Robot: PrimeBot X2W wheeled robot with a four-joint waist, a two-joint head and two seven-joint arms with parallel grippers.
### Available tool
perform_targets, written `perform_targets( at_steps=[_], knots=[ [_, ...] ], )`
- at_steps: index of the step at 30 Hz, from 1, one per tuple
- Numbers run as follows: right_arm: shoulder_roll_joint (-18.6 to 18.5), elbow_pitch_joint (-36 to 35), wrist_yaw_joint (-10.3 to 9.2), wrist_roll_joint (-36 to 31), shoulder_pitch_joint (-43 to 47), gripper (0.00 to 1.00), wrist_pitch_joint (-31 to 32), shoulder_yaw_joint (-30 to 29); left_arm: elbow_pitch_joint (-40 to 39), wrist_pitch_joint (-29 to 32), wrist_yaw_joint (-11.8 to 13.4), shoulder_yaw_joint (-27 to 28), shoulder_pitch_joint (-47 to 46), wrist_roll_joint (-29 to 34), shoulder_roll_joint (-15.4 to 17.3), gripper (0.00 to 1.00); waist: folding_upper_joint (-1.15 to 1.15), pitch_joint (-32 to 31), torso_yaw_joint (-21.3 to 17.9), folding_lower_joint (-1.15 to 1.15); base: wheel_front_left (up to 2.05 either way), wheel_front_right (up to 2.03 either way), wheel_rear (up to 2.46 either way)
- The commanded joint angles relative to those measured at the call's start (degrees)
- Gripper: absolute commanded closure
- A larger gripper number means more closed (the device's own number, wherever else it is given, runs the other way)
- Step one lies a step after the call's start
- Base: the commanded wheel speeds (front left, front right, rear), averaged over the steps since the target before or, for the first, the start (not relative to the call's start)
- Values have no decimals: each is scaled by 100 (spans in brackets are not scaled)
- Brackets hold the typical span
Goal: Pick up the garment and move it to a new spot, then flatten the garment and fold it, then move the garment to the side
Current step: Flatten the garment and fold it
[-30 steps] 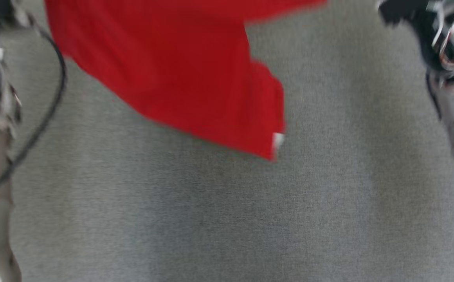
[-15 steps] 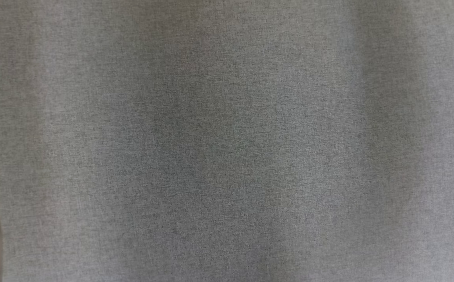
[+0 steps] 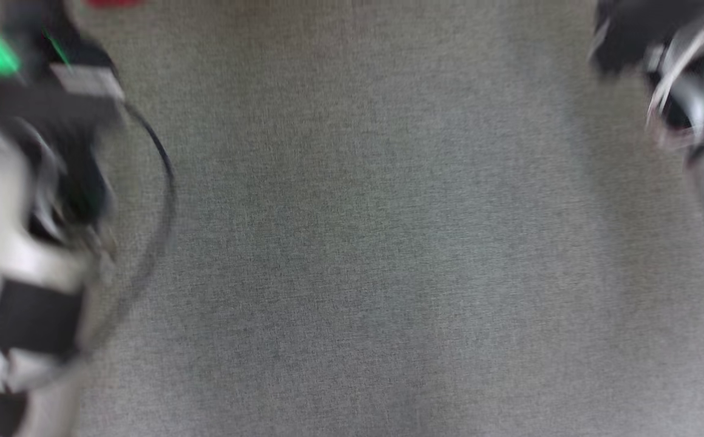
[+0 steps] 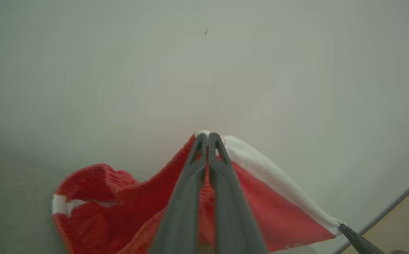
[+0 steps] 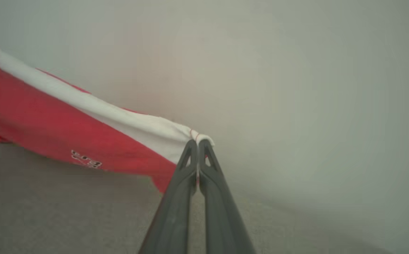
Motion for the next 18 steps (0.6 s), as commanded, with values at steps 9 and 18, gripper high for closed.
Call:
perform_targets(
  at_steps=[9,18],
  knots=[
    [-599,-1690,-12,661,2652,100,684,-417,-757,-44,-30,68,2799,-305,-285,100,0,-1387,1,1,0,0,0],
    [-562,-2881,-13,748,4840,100,1882,-1128,-936,-45,-23,-43,4349,-435,-283,100,0,-2259,81,1,0,0,0]
  ],
)
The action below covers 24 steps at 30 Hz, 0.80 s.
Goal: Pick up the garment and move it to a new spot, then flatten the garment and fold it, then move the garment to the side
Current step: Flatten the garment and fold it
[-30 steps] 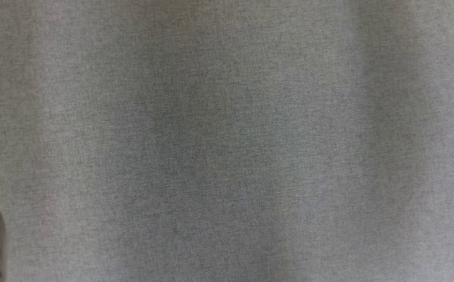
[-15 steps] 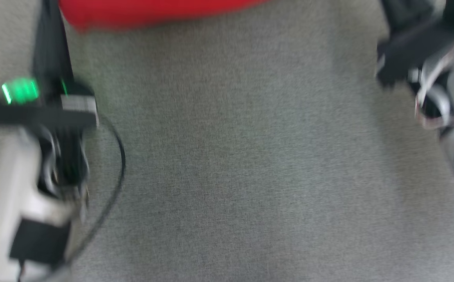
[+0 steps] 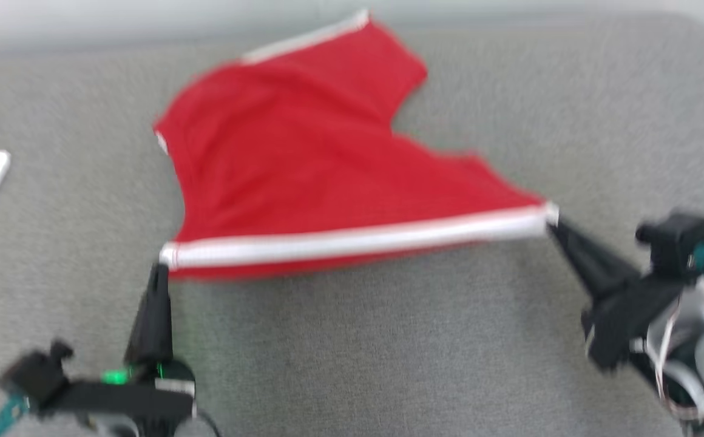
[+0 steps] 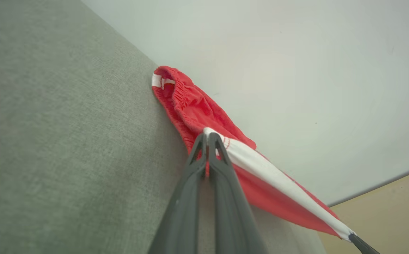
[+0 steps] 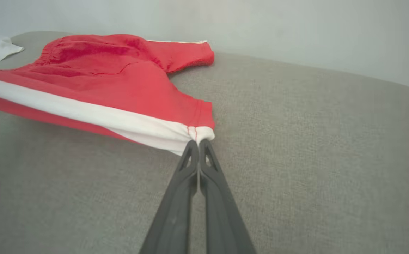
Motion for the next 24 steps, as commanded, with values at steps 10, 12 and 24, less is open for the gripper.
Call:
perform_targets(
  at_steps=[10,12,24],
  knots=[
    [360,-1455,-14,42,2188,100,1489,-849,-320,-21,13,-1,1691,85,48,100,1,-967,174,3,0,0,0],
    [430,-1754,-14,50,2534,100,1723,-979,-425,-21,26,27,1946,101,72,100,1,-975,208,3,0,0,0],
    [357,-2471,-13,1,2552,100,2197,-1170,-862,67,306,-26,1941,398,49,100,1,-909,358,3,0,0,0]
  ],
)
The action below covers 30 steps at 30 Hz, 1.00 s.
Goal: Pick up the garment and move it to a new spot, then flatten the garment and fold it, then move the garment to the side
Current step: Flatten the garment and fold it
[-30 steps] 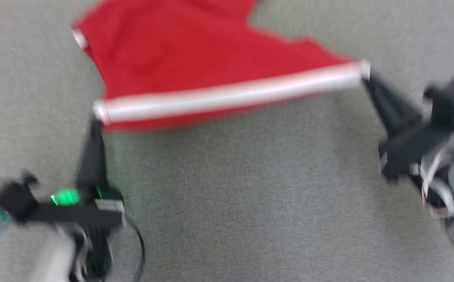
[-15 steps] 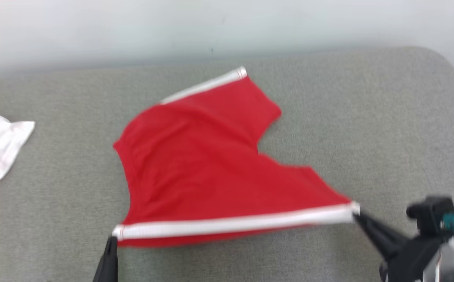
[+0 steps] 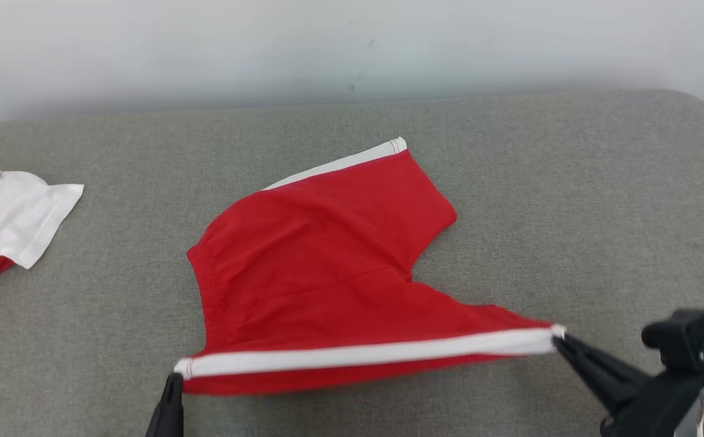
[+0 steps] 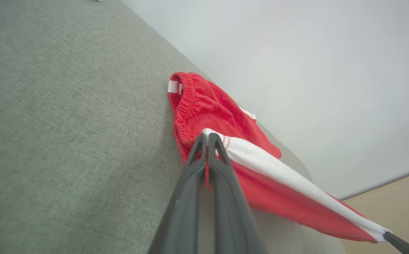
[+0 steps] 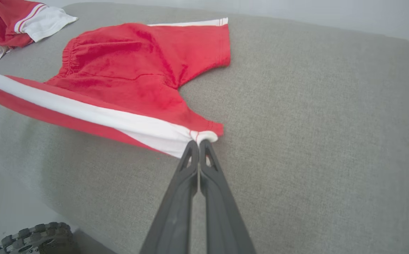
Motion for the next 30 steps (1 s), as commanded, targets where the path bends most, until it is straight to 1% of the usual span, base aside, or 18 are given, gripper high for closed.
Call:
perform_targets(
  at_steps=[1,5,10,11,12,18,22,27,30],
  knots=[
    [-124,144,-13,12,-318,100,-63,53,24,40,61,4,-260,50,-10,100,1,68,33,0,0,0,0],
    [-545,741,-13,74,-1327,100,-182,350,146,228,200,-67,-922,185,-20,100,1,260,156,0,0,0,0],
    [-846,1685,-13,34,-2701,100,-516,858,451,472,340,-179,-1881,255,-159,100,1,571,374,0,0,0,0],
    [-861,1877,-12,37,-2973,100,-591,972,526,501,367,-203,-2064,286,-190,100,1,650,424,0,0,0,0],
    [-861,1877,-12,37,-2973,100,-591,972,526,501,367,-203,-2064,286,-190,100,1,650,424,0,0,0,0],
    [-946,3022,-12,118,-4371,100,-972,1693,1125,607,559,-302,-3024,459,-404,100,1,1009,713,0,0,0,0],
    [-929,3729,-12,154,-5118,100,-1210,2097,1562,616,596,-365,-3515,520,-551,100,1,1243,877,0,0,0,0],
    [-803,4466,-12,250,-5892,100,-1529,2504,2021,473,668,-365,-4068,579,-690,100,1,1540,1051,0,0,0,0],
    [-771,4832,-12,225,-6304,100,-1622,2753,2270,410,647,-383,-4383,606,-743,100,1,1684,1158,0,0,0,0]
  ],
)
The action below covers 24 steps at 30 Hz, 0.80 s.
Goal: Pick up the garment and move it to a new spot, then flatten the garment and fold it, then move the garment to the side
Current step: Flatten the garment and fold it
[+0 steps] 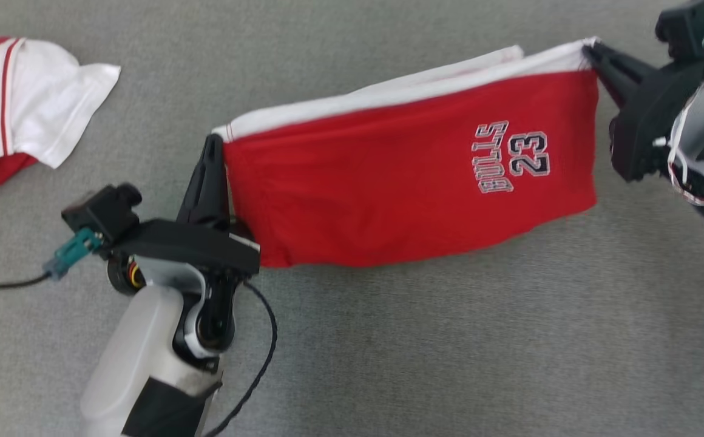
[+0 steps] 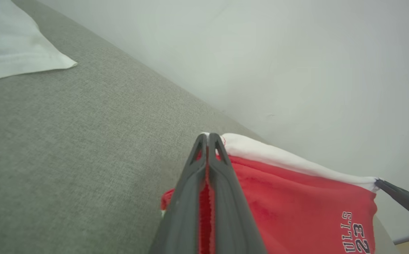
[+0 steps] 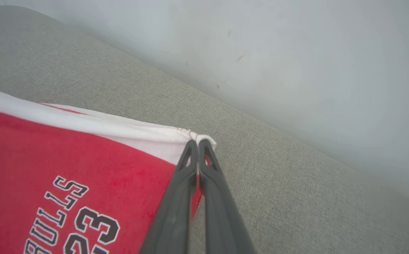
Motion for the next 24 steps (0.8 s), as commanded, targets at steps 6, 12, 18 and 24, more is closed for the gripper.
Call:
perform_targets(
  at_steps=[6,12,18,24],
  knots=[
    [122,732,-12,107,-645,100,-277,314,596,-96,-48,-102,-581,6,-150,100,-1,381,449,-2,0,0,0],
    [86,1264,-12,214,-998,100,-331,540,1096,-161,-98,-264,-933,-51,-252,100,-1,446,627,-2,0,0,0],
    [245,1669,-12,315,-1234,47,-656,609,1466,-301,-135,-393,-1221,-80,-301,0,-1,456,709,-2,0,0,0],
    [570,2330,-11,117,-1407,0,-879,475,1561,-488,-240,-447,-1312,213,-268,0,-1,325,710,-2,0,0,0]
  ],
)
